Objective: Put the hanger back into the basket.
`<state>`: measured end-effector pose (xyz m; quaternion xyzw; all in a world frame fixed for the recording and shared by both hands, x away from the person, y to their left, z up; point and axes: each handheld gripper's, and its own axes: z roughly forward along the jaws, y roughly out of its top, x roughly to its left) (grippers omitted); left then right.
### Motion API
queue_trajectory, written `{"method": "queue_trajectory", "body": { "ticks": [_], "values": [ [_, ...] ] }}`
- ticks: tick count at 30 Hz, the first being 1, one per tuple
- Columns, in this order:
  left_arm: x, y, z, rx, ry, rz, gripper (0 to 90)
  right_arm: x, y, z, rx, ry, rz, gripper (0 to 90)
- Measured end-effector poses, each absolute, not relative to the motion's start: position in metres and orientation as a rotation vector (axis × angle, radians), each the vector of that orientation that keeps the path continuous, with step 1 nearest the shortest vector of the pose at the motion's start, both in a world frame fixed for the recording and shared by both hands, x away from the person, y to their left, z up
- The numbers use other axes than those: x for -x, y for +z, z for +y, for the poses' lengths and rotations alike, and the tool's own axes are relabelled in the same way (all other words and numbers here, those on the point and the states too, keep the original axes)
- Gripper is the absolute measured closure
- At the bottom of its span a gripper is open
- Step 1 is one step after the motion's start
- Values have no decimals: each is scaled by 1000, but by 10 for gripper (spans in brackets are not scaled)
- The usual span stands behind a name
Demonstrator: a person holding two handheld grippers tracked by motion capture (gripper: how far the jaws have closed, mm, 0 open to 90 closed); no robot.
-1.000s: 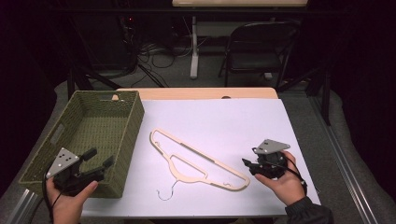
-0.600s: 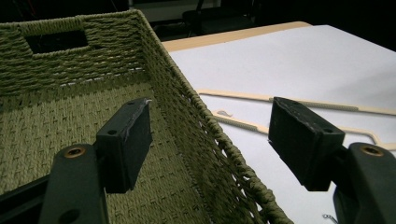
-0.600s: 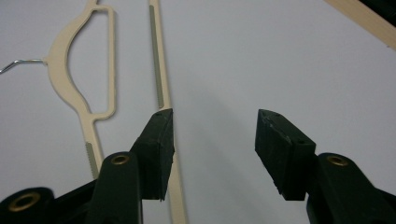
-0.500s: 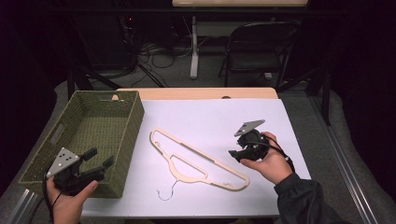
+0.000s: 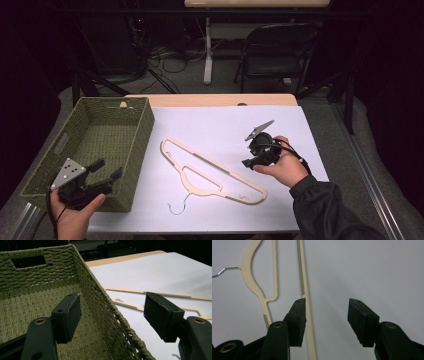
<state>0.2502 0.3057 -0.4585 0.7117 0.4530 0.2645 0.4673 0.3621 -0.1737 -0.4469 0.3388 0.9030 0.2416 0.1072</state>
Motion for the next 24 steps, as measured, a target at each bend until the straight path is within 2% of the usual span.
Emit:
{"method": "queue_trajectory", "body": {
  "ticks": [1, 9, 24],
  "values": [
    [-250, -459, 306, -1745, 647, 1108, 299, -365, -448, -171, -1011, 688, 2686, 419],
    [-251, -458, 305, -1745, 648, 1106, 300, -372, -457, -149, -974, 653, 2717, 335],
    [-251, -459, 304, -1751, 642, 1104, 300, -378, -474, -93, -854, 608, 2797, 332]
  ]
}}
